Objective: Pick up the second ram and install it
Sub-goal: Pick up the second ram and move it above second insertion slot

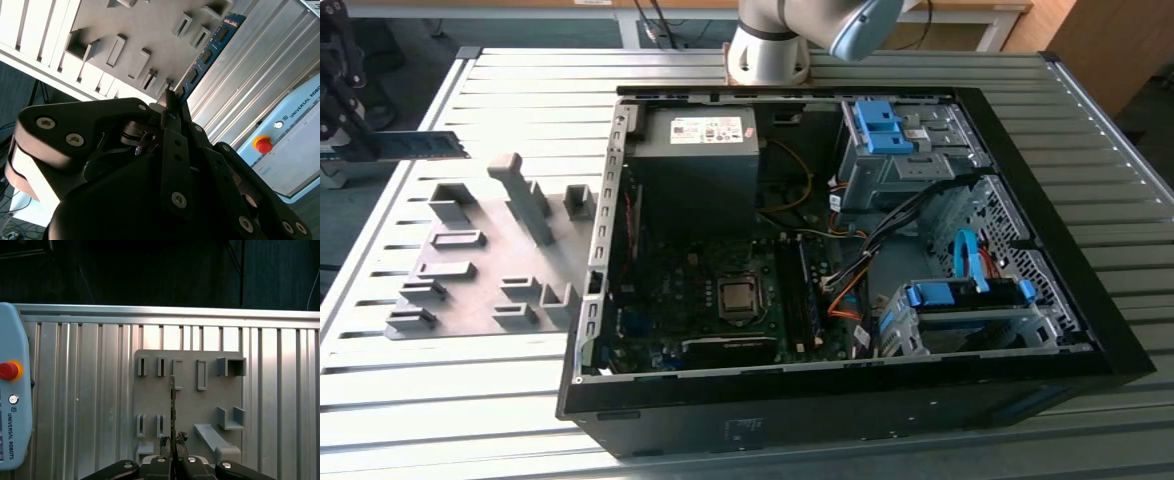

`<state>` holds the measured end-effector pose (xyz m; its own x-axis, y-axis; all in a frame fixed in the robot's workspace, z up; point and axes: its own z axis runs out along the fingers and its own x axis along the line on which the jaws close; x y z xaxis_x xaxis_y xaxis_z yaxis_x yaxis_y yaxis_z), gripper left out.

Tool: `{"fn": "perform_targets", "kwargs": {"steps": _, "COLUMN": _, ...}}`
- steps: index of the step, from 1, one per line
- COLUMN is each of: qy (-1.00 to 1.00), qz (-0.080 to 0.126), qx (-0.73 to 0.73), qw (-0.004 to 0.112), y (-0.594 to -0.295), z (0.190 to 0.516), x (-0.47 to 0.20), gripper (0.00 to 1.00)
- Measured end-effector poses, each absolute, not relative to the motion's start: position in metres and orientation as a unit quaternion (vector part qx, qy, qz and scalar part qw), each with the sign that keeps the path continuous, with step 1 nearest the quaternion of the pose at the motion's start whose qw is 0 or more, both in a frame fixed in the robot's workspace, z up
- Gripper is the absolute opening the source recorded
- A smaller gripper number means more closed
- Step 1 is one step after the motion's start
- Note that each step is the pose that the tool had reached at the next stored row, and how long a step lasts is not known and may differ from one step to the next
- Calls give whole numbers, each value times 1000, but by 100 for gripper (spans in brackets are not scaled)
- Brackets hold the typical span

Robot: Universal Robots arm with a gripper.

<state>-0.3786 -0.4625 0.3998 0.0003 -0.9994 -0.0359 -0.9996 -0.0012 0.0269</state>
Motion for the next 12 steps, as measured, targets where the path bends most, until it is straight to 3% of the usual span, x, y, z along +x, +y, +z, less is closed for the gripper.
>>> {"fn": "perform_targets", "kwargs": {"steps": 12, "qy": 707, "qz": 22, "qx": -707, "qw": 3, "y": -463, "z": 400, "x": -368, "gripper": 14}}
